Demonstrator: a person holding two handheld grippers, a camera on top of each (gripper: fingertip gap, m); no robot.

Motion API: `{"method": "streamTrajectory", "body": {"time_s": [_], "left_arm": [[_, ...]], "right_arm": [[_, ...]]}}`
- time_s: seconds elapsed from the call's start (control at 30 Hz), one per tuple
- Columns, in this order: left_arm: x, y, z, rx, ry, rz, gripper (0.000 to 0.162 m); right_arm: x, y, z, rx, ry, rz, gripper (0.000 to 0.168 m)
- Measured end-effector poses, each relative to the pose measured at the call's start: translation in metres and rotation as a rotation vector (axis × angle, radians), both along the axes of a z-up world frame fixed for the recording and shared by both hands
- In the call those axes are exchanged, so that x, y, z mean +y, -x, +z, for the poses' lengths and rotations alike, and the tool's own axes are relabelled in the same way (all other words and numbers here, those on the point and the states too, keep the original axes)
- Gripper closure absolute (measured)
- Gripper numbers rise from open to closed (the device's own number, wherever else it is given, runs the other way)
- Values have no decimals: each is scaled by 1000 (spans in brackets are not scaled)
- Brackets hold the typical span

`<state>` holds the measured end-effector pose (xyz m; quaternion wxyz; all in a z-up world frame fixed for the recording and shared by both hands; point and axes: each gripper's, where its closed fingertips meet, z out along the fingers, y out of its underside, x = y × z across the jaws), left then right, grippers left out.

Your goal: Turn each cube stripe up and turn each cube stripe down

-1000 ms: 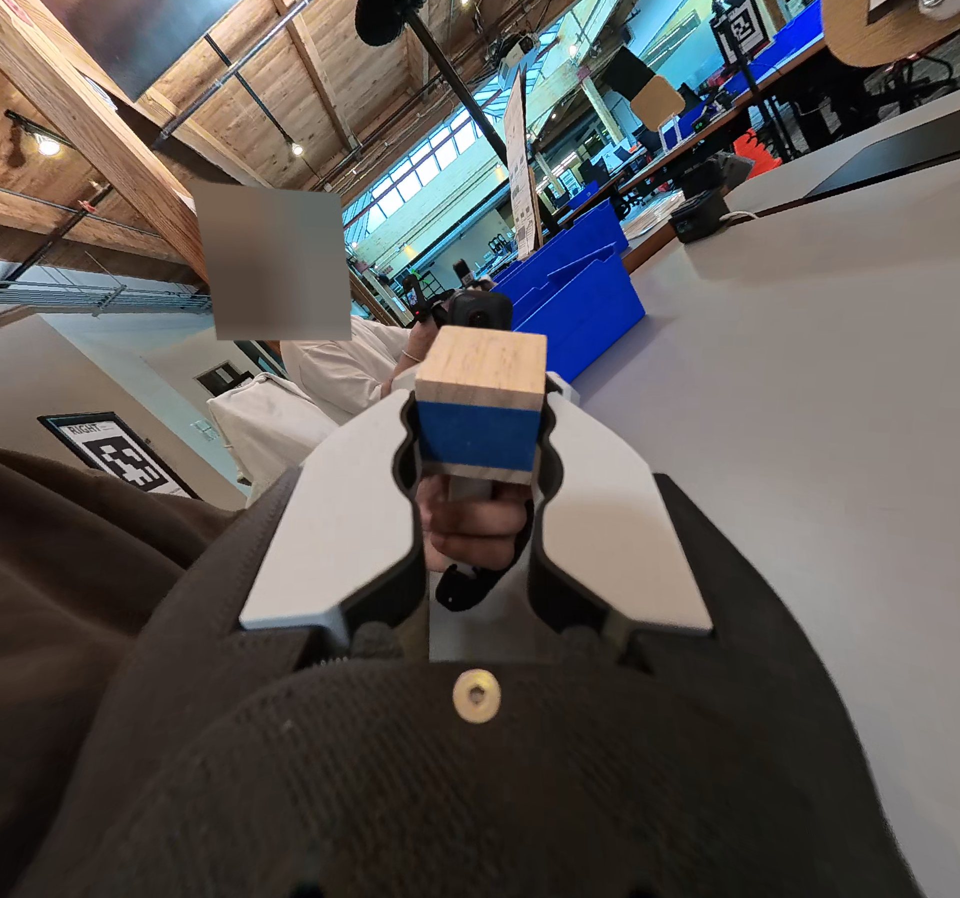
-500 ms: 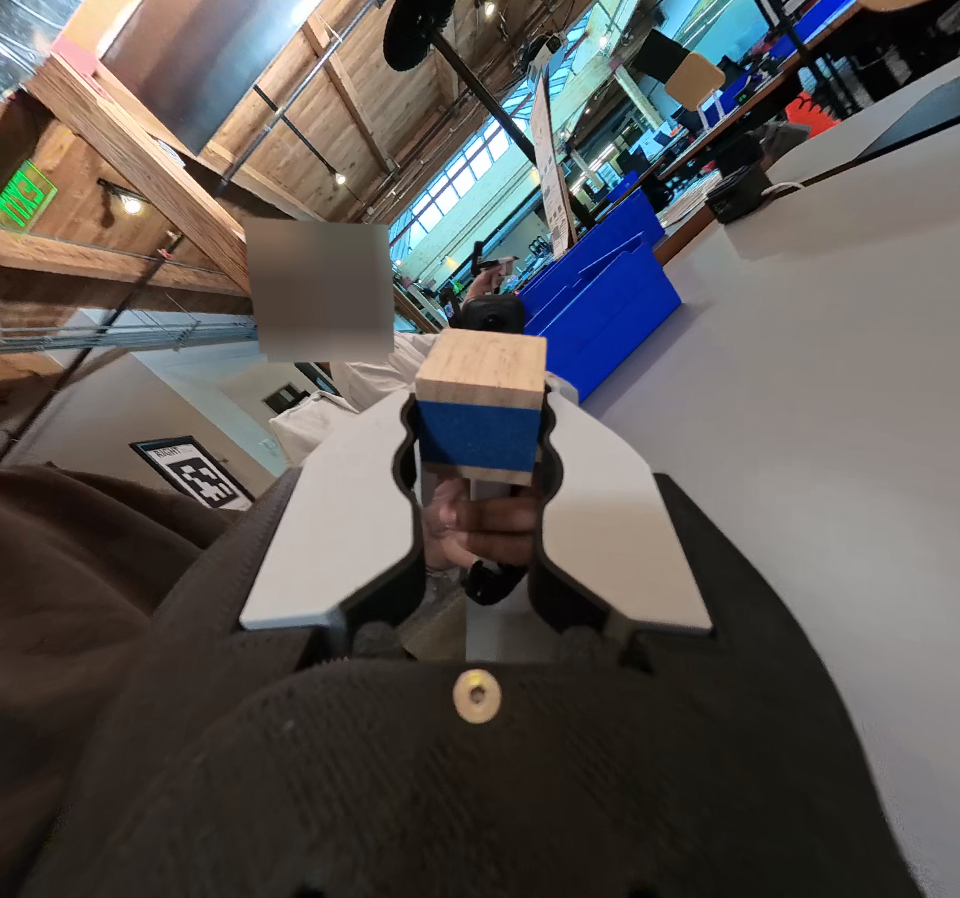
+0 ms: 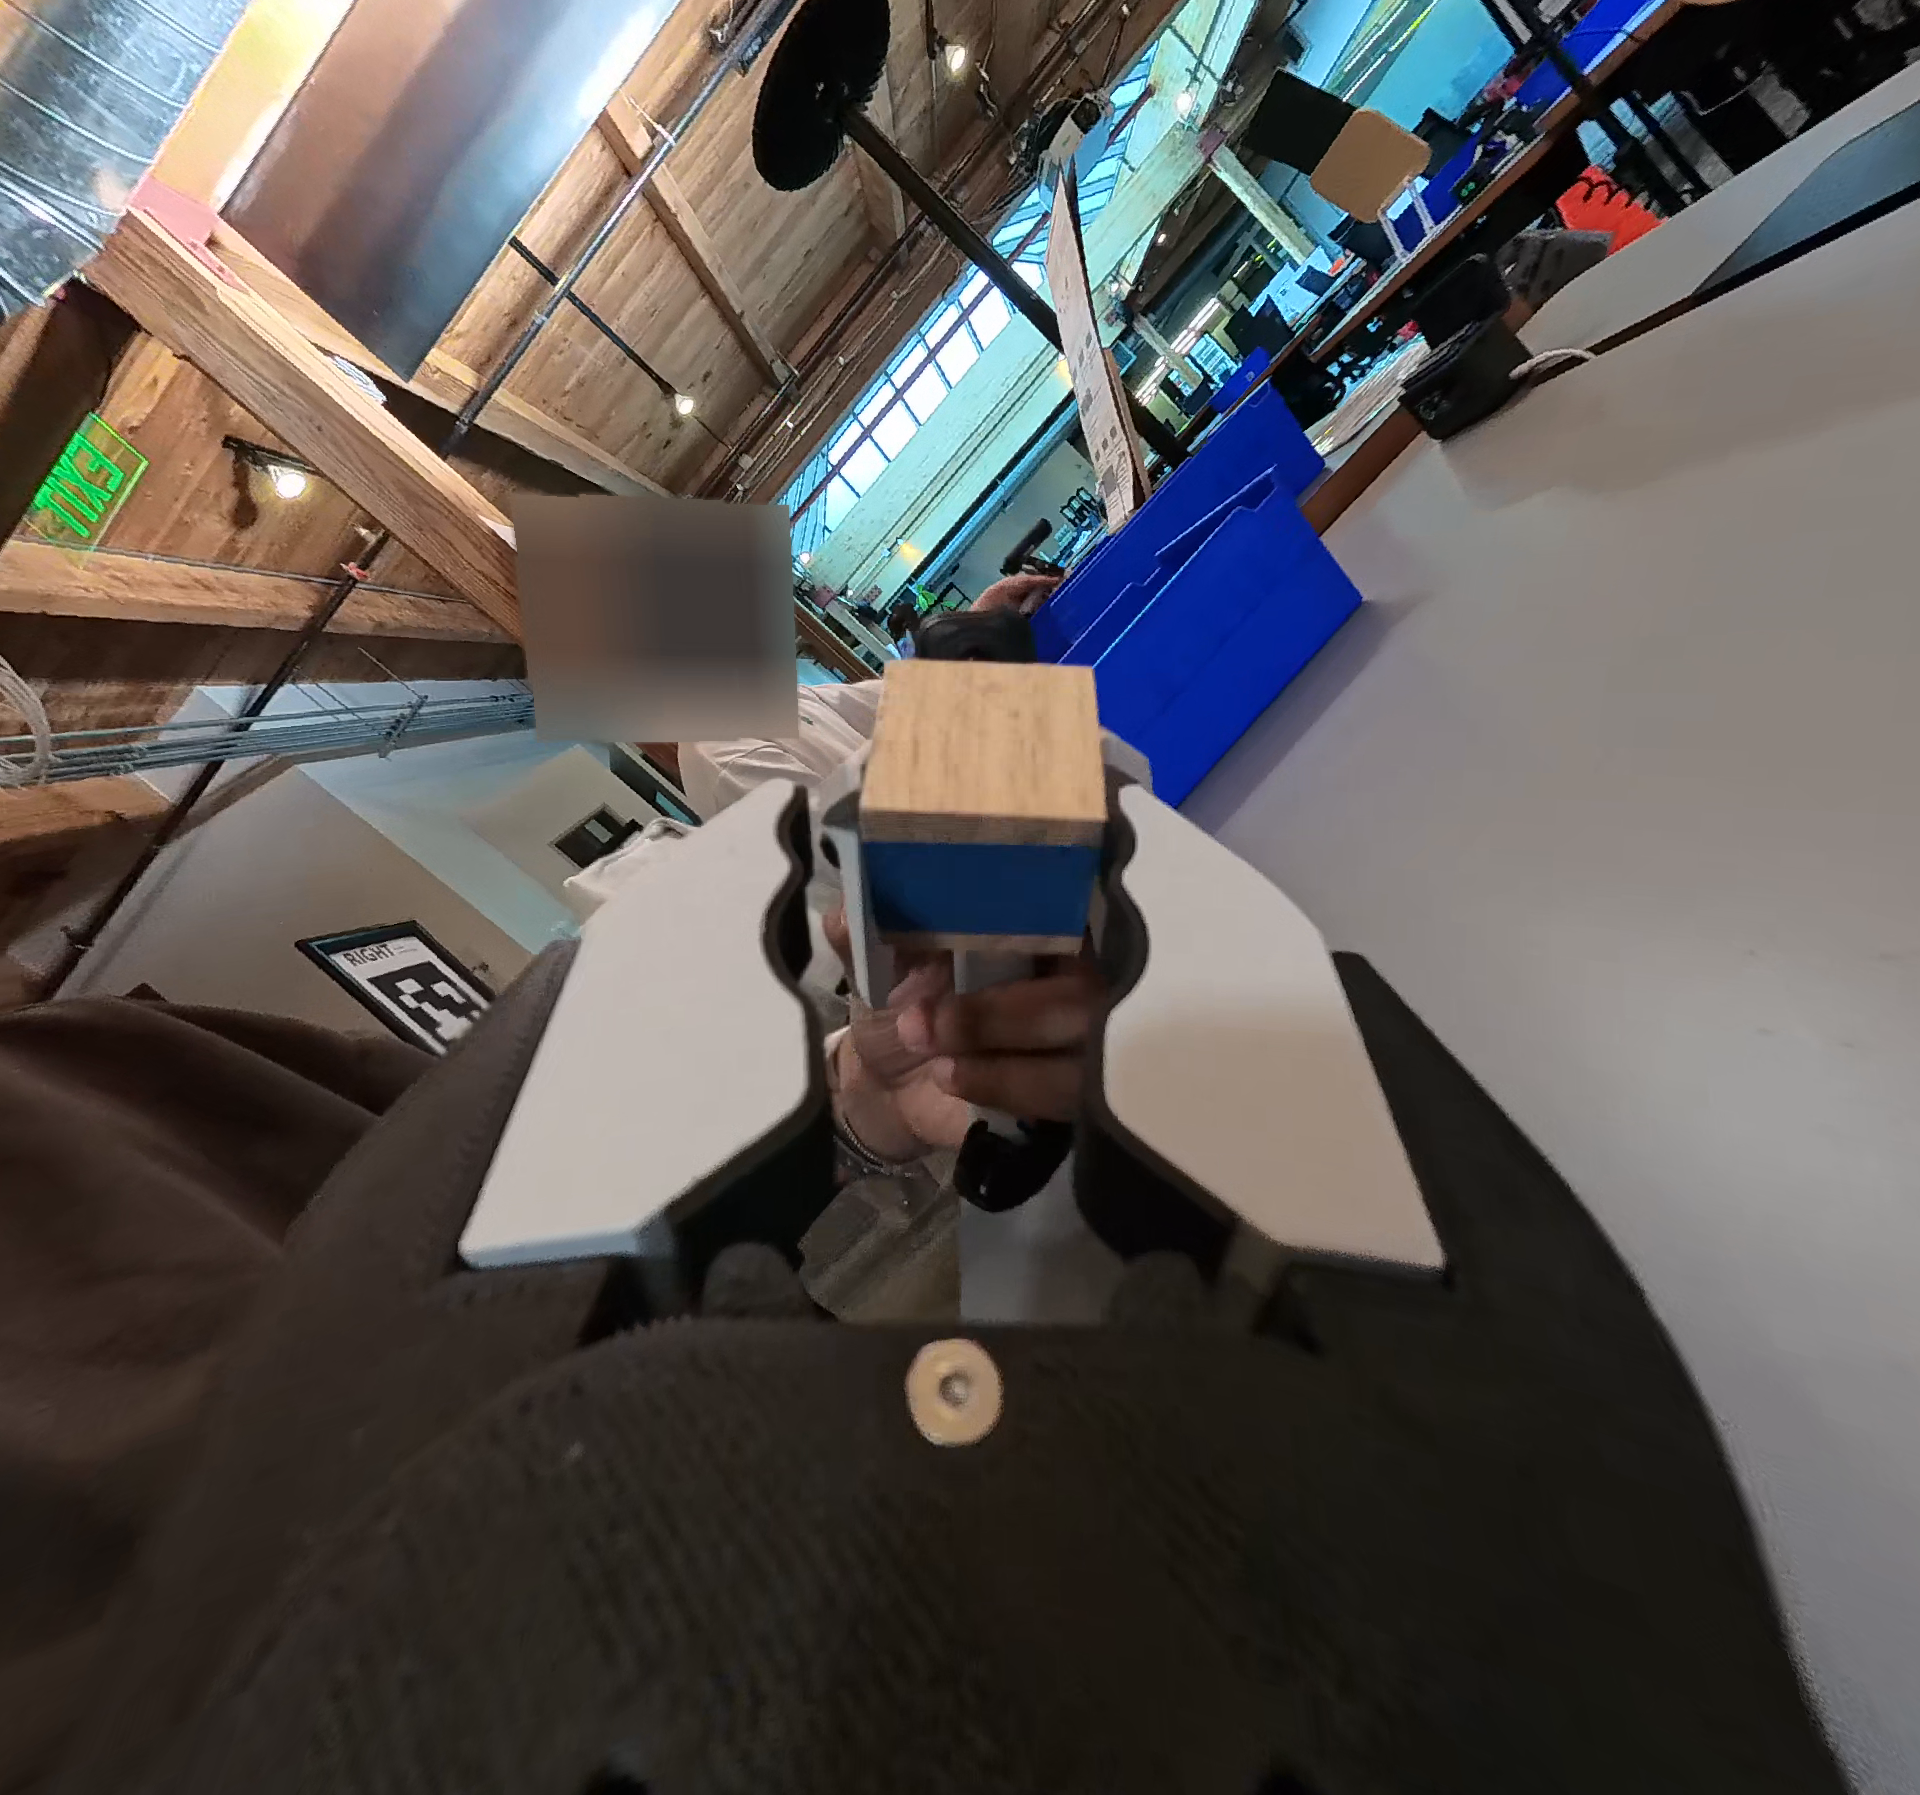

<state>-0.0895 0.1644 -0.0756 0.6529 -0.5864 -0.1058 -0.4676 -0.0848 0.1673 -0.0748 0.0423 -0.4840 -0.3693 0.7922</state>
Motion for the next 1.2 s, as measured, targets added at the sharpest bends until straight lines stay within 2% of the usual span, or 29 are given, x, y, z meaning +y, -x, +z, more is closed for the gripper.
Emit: {"method": "streamTrajectory", "body": {"time_s": [0.27,0.37,0.43,0.67,0.83,0.93,1.03,1.2], "left_arm": [[-1,15,2,-78,-9,44,119],[-1,13,2,-77,-9,35,119],[-1,13,1,-75,-6,33,119],[2,-5,-6,-28,21,-26,120],[4,-16,-8,2,36,-63,119],[4,-14,-8,15,41,-39,106],[4,-11,-9,23,47,-22,102],[4,-13,-13,1,63,-35,102]], "right_arm": [[-5,6,-12,-63,-11,5,112],[-7,7,-16,-81,-31,8,124],[-6,7,-16,-81,-48,2,125],[10,3,1,-11,-82,-75,125],[20,1,13,27,-175,-131,125],[40,-3,31,35,-228,-216,126],[70,-13,54,32,-302,-321,126],[168,-53,90,-60,-642,-648,125]]}}
